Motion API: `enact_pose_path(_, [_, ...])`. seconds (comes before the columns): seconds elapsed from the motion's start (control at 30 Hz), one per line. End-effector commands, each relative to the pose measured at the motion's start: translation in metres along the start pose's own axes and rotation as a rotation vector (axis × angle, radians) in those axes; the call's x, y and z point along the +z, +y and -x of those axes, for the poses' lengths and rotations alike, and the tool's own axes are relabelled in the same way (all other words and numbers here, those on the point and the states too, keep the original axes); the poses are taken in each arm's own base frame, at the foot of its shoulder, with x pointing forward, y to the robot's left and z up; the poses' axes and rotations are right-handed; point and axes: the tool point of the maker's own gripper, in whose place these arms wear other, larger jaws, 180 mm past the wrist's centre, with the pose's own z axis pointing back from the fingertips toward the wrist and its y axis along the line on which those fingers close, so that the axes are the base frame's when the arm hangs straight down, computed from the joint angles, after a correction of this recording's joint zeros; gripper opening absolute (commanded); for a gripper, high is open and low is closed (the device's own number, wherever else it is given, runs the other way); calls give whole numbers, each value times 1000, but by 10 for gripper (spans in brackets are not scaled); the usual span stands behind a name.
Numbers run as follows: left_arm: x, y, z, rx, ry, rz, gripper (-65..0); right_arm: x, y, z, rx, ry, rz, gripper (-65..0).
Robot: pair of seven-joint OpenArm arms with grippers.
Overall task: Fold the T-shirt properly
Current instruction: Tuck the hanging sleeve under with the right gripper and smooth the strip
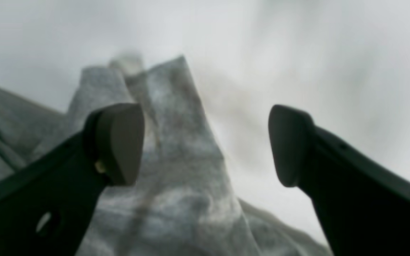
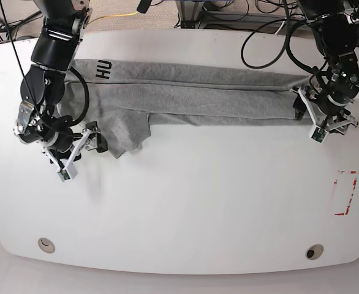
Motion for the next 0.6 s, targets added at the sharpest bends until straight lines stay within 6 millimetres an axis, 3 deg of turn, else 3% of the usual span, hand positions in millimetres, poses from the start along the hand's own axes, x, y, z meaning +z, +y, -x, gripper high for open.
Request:
enact_pose_path(0.0, [4,0,-4,-22,-12,-8,-242,-8,1,-9,9,-19,-25,-140])
enact_pose_path(0.13, [3,-13,9,-22,17,23,-242,-30,13,-1,2,4,-82,-140])
enact_pose_path(0.43, [-2,-21,30,0,67,54,-242,-48,47,4,28,16,-155,-144])
enact_pose_path(0.57, [-6,-22,37,11,88,66,-242,-51,55,9,20,17,-170,-265])
